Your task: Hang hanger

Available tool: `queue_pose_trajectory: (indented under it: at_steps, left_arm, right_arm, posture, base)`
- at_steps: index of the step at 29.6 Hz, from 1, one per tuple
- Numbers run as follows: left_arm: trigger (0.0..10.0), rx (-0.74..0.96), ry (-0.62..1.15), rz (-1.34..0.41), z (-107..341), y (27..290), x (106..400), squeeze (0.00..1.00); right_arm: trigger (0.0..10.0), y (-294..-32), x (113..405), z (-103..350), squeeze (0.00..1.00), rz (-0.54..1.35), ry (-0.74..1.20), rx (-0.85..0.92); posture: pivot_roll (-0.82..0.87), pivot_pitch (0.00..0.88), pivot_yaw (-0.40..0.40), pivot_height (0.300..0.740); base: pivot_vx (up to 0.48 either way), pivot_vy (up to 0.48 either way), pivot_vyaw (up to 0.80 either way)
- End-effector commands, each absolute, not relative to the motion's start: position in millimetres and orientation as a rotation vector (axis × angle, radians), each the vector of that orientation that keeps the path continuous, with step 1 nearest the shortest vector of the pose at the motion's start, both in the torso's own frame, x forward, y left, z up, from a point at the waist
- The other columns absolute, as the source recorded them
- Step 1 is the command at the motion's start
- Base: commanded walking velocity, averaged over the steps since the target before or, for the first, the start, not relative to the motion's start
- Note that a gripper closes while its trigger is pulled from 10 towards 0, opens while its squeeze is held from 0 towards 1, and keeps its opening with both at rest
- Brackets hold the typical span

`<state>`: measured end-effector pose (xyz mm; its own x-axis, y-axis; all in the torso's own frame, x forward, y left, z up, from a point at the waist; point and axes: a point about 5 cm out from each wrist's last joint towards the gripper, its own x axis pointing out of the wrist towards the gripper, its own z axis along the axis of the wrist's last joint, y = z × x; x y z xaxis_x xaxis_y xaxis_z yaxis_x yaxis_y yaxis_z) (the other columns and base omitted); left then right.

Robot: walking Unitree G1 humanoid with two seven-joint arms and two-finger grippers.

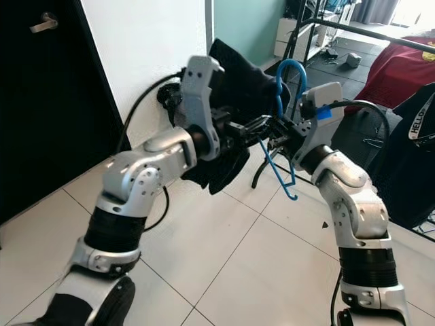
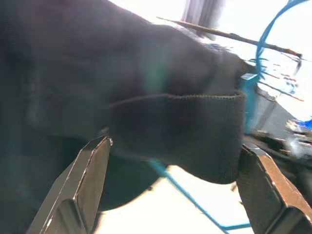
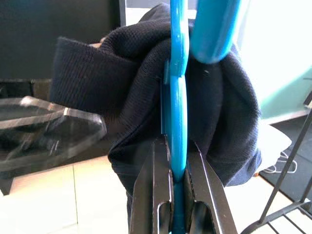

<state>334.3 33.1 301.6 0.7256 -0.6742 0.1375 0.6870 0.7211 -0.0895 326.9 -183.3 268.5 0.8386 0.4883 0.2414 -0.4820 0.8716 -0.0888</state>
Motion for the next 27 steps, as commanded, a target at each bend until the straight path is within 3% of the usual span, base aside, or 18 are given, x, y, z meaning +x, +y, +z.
queue_pose_trajectory:
  at_steps: [1,9,17,18,22,27]
  left_arm:
    - [10.0,-0.073,-0.156,-0.716,308,42,338,1.00]
    - [10.0,0.048,-0.264,-0.729,317,64,335,1.00]
    - [10.0,0.129,-0.330,-0.954,317,79,310,1.00]
    - [10.0,0.164,-0.332,-1.029,310,81,301,0.00]
    - [10.0,0.187,-0.338,-1.053,306,84,298,0.00]
    - [10.0,0.240,-0.364,-0.936,302,97,311,0.00]
  right_arm:
    - [10.0,-185,319,292,0.00,0.532,-0.393,-0.043]
    - [10.0,-194,315,293,0.00,0.526,-0.402,-0.053]
    - [10.0,-204,312,294,0.00,0.505,-0.407,-0.059]
    - [10.0,-205,312,295,0.00,0.506,-0.411,-0.061]
    - [10.0,-206,311,296,0.00,0.513,-0.414,-0.063]
    - [10.0,-208,307,301,0.00,0.554,-0.420,-0.040]
  posture:
    - [-0.04,0.084,-0.025,0.740]
    - [-0.04,0.082,-0.028,0.740]
    - [-0.04,0.090,-0.028,0.740]
    - [-0.04,0.090,-0.028,0.740]
    - [-0.04,0.094,-0.029,0.740]
    - [-0.04,0.096,-0.033,0.740]
  base:
    - [0.000,0.000,0.00]
    - [0.000,0.000,0.00]
    - [0.000,0.000,0.00]
    - [0.000,0.000,0.00]
    - [0.000,0.000,0.00]
    - [0.000,0.000,0.00]
